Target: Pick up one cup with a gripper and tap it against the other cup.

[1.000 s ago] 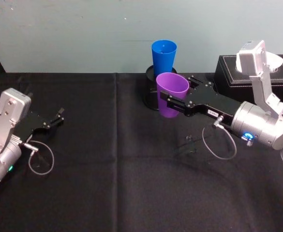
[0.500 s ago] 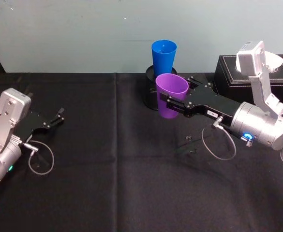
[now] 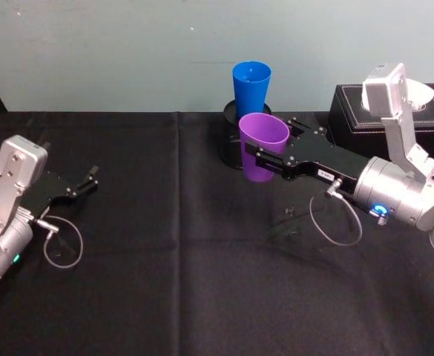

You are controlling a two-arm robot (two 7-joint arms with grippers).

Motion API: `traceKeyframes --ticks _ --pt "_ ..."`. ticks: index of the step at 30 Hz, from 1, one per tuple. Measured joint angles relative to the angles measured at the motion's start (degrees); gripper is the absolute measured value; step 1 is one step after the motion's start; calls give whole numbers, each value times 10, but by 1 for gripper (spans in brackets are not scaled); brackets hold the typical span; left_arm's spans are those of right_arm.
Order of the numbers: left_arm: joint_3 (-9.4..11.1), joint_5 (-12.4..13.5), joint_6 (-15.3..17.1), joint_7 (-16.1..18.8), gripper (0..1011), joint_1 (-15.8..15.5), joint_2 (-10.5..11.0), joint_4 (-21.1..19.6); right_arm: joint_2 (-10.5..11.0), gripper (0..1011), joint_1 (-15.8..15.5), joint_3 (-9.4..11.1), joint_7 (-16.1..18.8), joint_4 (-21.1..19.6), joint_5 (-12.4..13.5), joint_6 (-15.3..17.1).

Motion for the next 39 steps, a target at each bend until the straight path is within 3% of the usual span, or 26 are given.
traceKeyframes --ticks 39 --pt "0 0 0 0 1005 0 0 0 0 729 0 0 0 0 -1 0"
